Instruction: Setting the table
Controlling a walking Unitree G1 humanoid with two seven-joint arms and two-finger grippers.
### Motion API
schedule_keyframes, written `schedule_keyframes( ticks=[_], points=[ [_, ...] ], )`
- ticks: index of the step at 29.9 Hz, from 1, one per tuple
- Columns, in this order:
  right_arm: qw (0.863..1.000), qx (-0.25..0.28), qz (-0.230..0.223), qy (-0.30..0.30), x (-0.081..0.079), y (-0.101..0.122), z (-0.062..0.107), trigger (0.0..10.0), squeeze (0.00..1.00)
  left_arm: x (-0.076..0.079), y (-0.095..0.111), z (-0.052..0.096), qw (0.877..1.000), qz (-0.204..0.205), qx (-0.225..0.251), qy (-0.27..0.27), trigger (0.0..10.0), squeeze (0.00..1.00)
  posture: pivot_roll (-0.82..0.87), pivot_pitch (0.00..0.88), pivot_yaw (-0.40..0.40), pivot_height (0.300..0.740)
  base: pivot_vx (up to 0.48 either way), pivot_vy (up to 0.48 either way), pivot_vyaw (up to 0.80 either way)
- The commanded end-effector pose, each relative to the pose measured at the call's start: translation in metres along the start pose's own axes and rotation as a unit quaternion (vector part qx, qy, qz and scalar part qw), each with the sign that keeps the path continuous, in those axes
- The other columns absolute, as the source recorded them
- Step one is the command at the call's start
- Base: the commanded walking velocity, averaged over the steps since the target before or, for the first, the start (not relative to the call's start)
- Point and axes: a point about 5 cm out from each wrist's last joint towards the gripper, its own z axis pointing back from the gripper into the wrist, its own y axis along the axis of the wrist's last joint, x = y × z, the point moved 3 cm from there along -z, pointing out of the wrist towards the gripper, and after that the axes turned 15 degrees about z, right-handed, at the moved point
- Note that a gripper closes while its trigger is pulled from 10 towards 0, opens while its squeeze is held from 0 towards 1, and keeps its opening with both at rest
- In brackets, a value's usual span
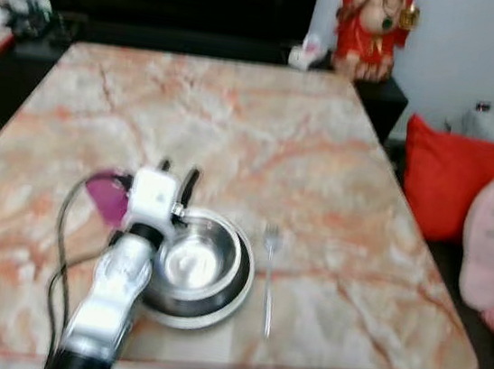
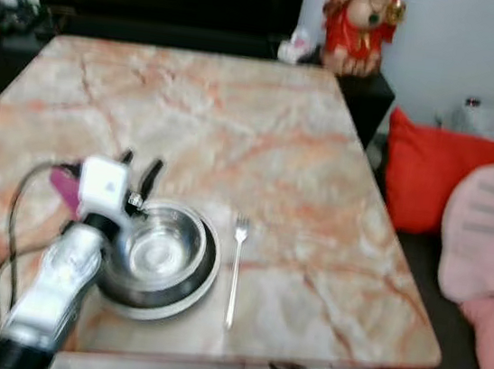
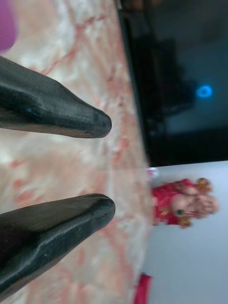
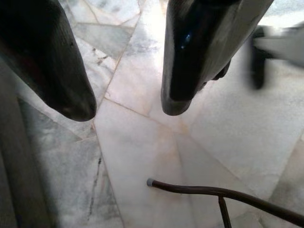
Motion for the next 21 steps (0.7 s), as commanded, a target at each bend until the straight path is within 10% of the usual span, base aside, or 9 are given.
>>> schedule_keyframes(
  ticks=[1,21],
  points=[
    [1.0,0.006,-0.004,0.003,-0.0025,0.0051,-0.0008,10.0,0.0,-0.0064,0.0021,0.0005,1.0,-0.01,0.002,0.008,10.0,0.0,0.11,0.0,-0.064,0.74,0.0,0.48,0.0],
    [1.0,0.012,0.004,0.011,-0.0038,0.0064,-0.0007,10.0,0.0,-0.0051,0.005,-0.0009,1.0,-0.01,0.008,0.006,10.0,0.0,0.1,0.0,-0.062,0.74,0.0,0.48,0.66]
  ],
)
